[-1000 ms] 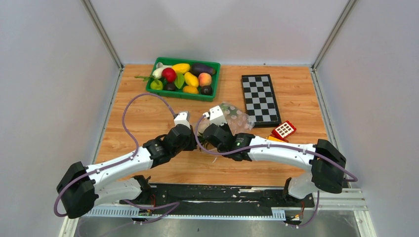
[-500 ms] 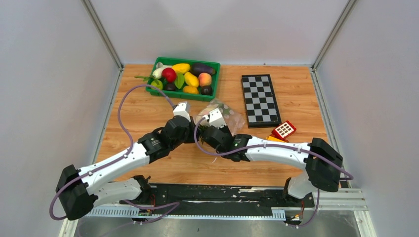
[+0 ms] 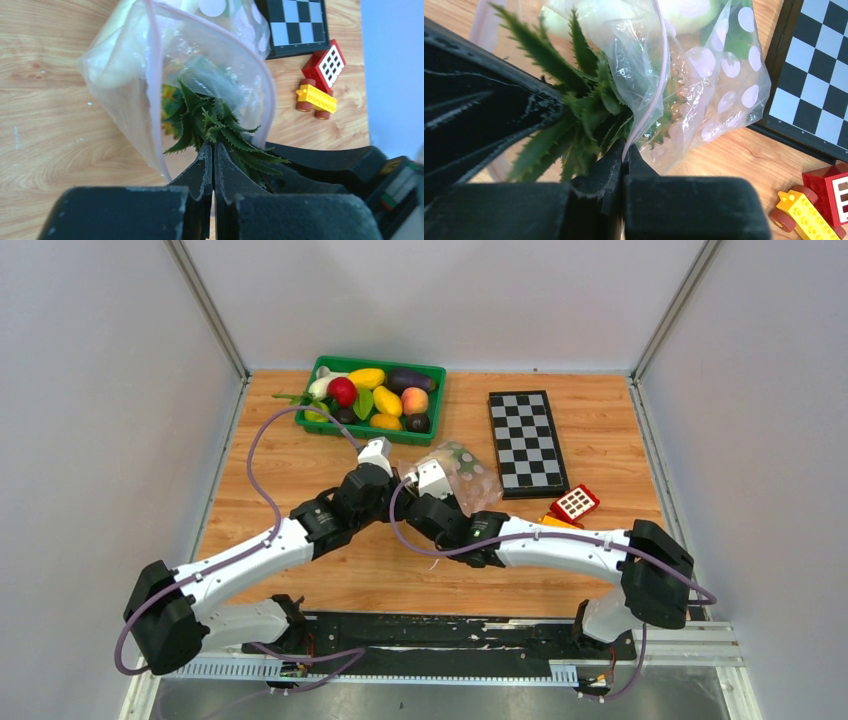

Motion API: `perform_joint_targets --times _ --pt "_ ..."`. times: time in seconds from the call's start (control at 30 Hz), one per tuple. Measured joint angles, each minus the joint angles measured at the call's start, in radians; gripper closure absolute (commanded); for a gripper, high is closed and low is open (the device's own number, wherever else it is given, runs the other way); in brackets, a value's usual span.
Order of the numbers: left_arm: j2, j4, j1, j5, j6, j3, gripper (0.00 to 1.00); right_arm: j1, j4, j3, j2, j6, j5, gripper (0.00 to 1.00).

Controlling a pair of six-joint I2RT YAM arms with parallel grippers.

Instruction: Open the zip-top bag and remove the fake food

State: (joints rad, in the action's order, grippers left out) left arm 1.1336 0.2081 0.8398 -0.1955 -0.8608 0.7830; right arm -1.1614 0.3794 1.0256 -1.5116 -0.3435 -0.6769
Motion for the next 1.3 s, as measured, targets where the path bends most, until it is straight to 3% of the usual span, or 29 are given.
perform_joint_targets --times 0.43,0.63,0.97,1.3 --pt "-0.113 0.098 -0.003 0.025 0.005 0.027 1.0 0.022 0.07 0.04 0.022 0.021 -0.189 1.0" --pt "-0.187 0.119 -0.003 0.039 0.019 -0.065 1.0 0.044 0.041 0.034 0.079 0.066 -0.193 1.0" --pt "-0.274 0.095 -0.003 0.098 0.053 -0.074 1.0 0.046 0.033 0.034 -0.012 0.103 -0.102 1.0" --pt "-0.237 0.129 -0.024 0.141 0.053 0.071 1.0 0.05 0.045 0.008 -0.044 0.048 -0.128 1.0"
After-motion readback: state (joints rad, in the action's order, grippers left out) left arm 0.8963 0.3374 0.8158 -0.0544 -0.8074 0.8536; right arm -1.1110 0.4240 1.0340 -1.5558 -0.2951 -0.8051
